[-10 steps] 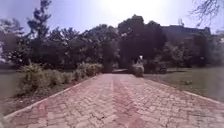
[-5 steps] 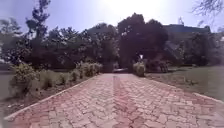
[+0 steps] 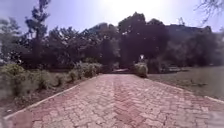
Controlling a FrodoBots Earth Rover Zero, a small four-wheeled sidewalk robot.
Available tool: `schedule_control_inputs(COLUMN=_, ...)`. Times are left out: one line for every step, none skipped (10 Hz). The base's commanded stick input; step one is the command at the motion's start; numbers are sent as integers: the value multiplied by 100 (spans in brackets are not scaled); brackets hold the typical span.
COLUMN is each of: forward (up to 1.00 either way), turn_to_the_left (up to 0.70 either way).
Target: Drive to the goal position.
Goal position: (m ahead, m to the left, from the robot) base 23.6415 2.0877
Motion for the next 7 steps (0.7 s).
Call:
schedule_control_inputs(forward=70, turn_to_the_left=0)
schedule_control_inputs(forward=70, turn_to_the_left=0)
schedule_control_inputs(forward=70, turn_to_the_left=0)
schedule_control_inputs(forward=70, turn_to_the_left=0)
schedule_control_inputs(forward=70, turn_to_the_left=0)
schedule_control_inputs(forward=70, turn_to_the_left=0)
schedule_control_inputs(forward=70, turn_to_the_left=0)
